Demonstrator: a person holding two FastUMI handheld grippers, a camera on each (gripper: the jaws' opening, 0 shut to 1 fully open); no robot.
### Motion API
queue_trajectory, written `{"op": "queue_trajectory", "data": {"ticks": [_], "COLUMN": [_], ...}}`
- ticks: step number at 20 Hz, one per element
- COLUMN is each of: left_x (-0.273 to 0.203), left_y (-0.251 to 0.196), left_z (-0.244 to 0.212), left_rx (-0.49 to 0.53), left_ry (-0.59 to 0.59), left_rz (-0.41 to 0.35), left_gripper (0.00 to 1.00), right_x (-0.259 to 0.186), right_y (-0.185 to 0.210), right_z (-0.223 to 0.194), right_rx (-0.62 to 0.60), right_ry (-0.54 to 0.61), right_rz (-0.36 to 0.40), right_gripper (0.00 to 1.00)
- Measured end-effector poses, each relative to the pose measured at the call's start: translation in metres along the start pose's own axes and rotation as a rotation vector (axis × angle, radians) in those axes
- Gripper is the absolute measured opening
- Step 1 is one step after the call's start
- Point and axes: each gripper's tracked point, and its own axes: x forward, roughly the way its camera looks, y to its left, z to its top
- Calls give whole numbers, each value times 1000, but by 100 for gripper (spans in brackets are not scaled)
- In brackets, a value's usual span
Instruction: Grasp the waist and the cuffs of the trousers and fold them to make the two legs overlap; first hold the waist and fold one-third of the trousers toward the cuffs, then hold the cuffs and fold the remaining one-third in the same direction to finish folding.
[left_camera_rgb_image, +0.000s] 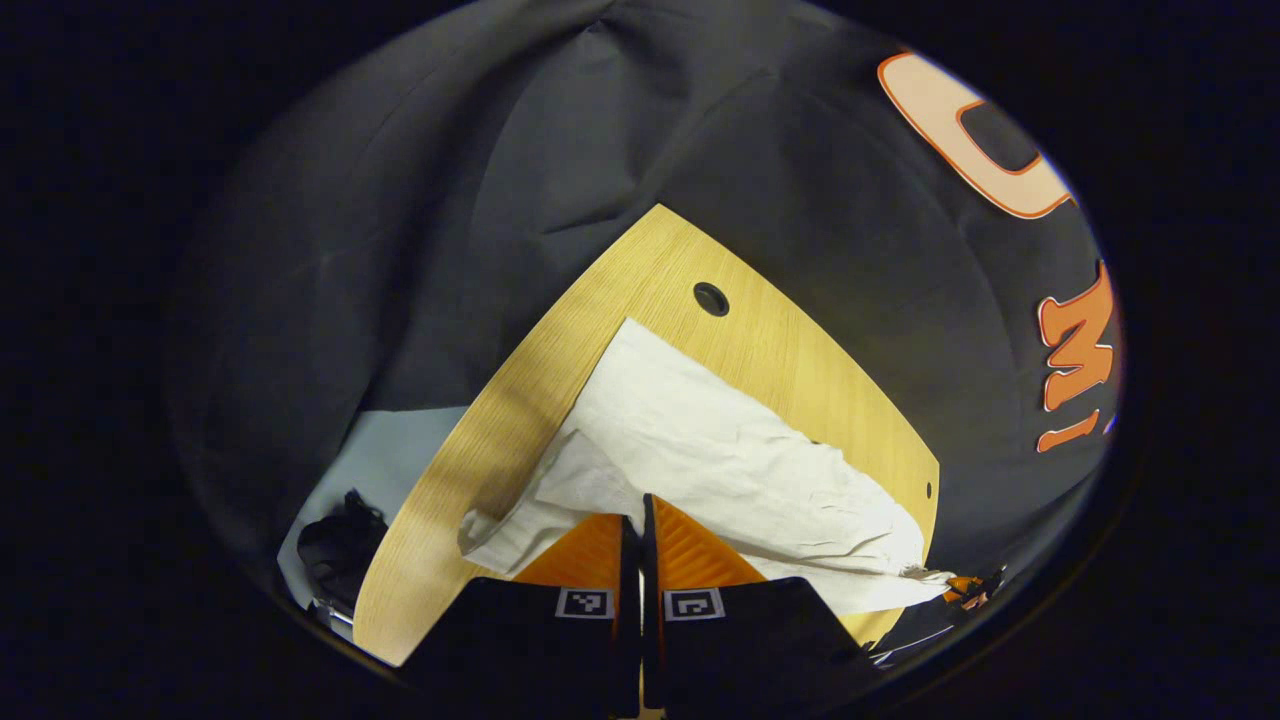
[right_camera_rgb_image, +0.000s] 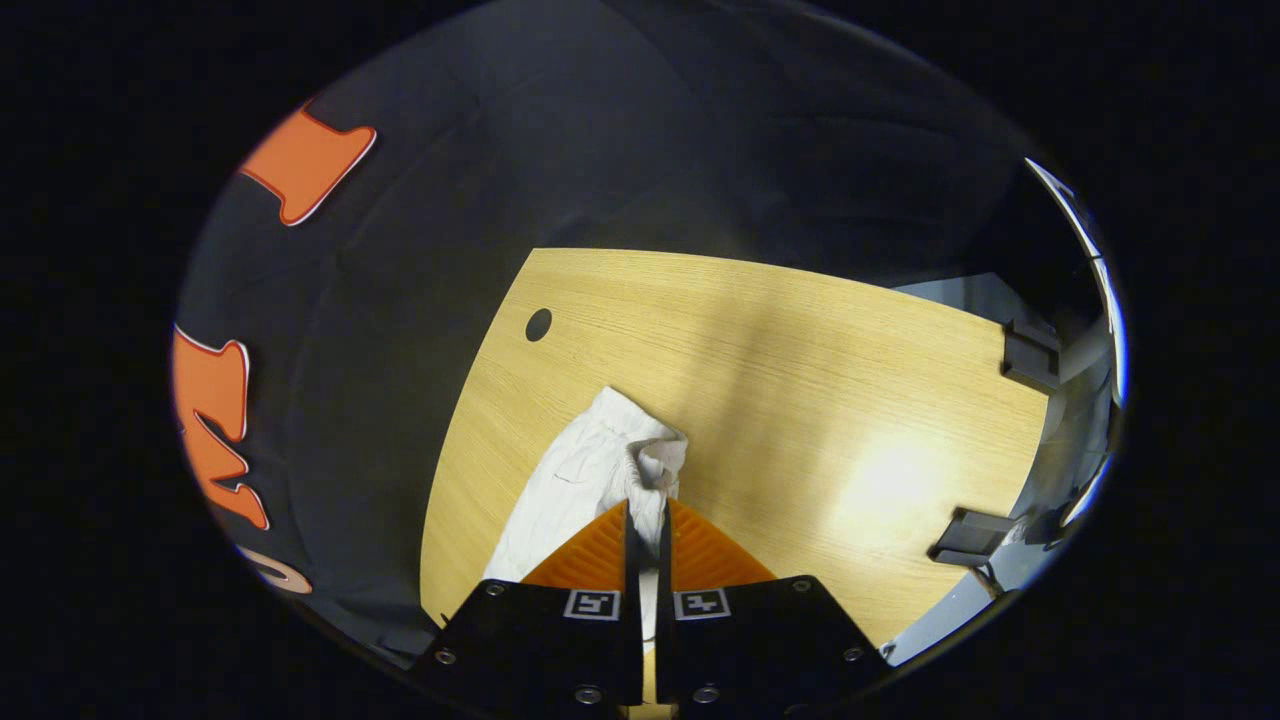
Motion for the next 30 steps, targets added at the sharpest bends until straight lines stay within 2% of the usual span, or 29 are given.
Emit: {"op": "queue_trajectory", "data": {"ticks": [3, 6, 9, 11, 16, 18, 20, 22, 23, 25, 26, 27, 29, 30], "left_x": [5, 24, 40, 50, 78, 85, 88, 88, 85, 77, 77, 73, 67, 64], "left_y": [-11, -6, -3, 5, 4, -2, -9, -13, -14, -21, -20, -12, 0, 5], "left_z": [20, 35, 49, 49, 59, 64, 68, 75, 84, 99, 101, 103, 109, 111], "left_rx": [12, 29, -90, -116, -107, -71, -61, -46, -63, -137, -153, -154, -133, -119], "left_ry": [-5, 21, 20, 22, 1, 3, 10, -26, -68, -140, -162, -185, -215, -214], "left_rz": [-10, 15, 4, 40, 105, 87, 85, 86, 87, 76, 89, 116, 169, 188], "left_gripper": [5, 5, 4, 5, 4, 5, 4, 9, 21, 36, 38, 57, 94, 87], "right_x": [11, 28, 51, 67, 106, 118, 119, 124, 124, 120, 118, 115, 113, 111], "right_y": [9, 16, 33, 47, 66, 68, 76, 91, 100, 105, 108, 108, 96, 84], "right_z": [5, 15, 21, 25, 21, 20, 23, 29, 34, 48, 56, 64, 69, 68], "right_rx": [37, 109, 192, 244, 321, 360, 395, 427, 447, 466, 460, 446, 386, 350], "right_ry": [37, 84, 140, 159, 211, 230, 244, 226, 212, 163, 133, 108, 91, 86], "right_rz": [-1, 9, 38, 54, 71, 73, 118, 190, 232, 285, 311, 320, 281, 258], "right_gripper": [5, 5, 5, 5, 5, 6, 6, 6, 11, 18, 12, 32, 39, 40]}}
